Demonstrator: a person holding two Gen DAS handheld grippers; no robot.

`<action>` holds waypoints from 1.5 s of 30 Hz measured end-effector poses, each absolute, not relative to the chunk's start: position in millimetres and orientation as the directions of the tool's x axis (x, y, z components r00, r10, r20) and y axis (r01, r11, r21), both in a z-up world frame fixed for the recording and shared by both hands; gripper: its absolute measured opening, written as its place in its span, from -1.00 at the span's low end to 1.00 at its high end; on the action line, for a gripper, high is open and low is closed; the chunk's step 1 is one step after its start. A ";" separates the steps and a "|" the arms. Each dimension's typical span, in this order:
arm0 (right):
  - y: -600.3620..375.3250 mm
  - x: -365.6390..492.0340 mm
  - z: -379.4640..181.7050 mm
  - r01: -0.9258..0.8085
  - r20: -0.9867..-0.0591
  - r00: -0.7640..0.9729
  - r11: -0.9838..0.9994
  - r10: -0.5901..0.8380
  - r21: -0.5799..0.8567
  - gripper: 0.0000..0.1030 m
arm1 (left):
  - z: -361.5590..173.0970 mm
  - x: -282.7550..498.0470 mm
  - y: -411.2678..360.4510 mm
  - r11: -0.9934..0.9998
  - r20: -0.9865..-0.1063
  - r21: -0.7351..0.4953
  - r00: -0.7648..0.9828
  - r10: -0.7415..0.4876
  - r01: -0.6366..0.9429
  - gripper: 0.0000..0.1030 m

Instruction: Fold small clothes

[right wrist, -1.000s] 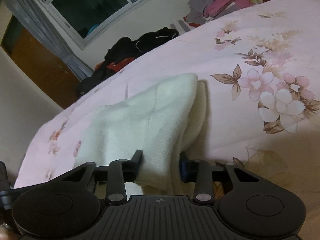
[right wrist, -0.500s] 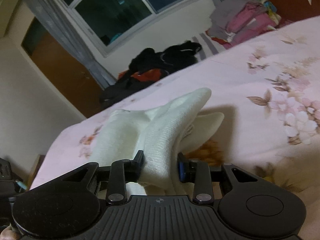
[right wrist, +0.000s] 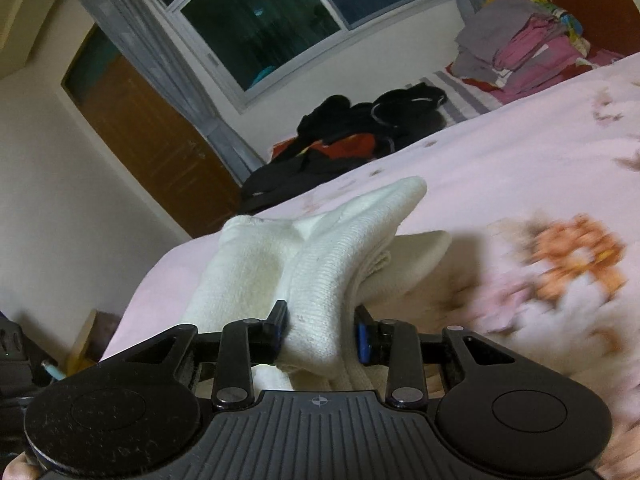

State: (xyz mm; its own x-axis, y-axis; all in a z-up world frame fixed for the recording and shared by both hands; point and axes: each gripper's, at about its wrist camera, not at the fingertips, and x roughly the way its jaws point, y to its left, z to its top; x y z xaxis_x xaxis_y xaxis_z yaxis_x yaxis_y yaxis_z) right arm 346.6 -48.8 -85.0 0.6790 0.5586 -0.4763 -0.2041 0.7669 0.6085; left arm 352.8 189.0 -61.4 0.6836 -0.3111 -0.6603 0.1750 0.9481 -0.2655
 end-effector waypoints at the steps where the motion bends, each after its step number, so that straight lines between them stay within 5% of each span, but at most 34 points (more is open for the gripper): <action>1: -30.8 344.1 -84.9 -0.205 -0.473 0.679 0.764 0.561 0.612 -0.36 | -60.5 351.7 204.4 0.950 -0.662 -0.261 0.685 -0.305 0.171 -0.32; 20: 120.6 381.9 -134.8 -0.215 -0.541 0.596 0.767 0.593 0.604 -0.36 | -118.5 372.8 340.1 0.967 -0.713 -0.246 0.664 -0.224 0.063 -0.30; 29: 103.7 391.2 -154.3 -0.175 -0.572 0.548 0.752 0.611 0.635 -0.33 | -137.8 374.9 354.0 0.953 -0.730 -0.301 0.638 -0.245 0.021 0.02; 33: 95.0 403.9 -147.2 -0.159 -0.558 0.570 0.747 0.603 0.646 0.25 | -129.7 378.0 364.9 0.946 -0.722 -0.323 0.646 -0.249 0.003 0.03; 34: 94.3 409.2 -148.0 -0.147 -0.555 0.572 0.742 0.604 0.655 0.26 | -129.8 380.7 366.5 0.943 -0.718 -0.333 0.649 -0.250 -0.006 0.03; 39: 96.5 436.4 -163.0 -0.106 -0.569 0.547 0.724 0.614 0.681 0.25 | -135.3 403.9 368.5 0.939 -0.719 -0.339 0.659 -0.220 -0.056 0.06; 45: 95.8 447.9 -166.8 -0.133 -0.537 0.572 0.716 0.620 0.685 -0.32 | -143.9 421.4 365.0 0.936 -0.720 -0.339 0.667 -0.192 -0.096 0.11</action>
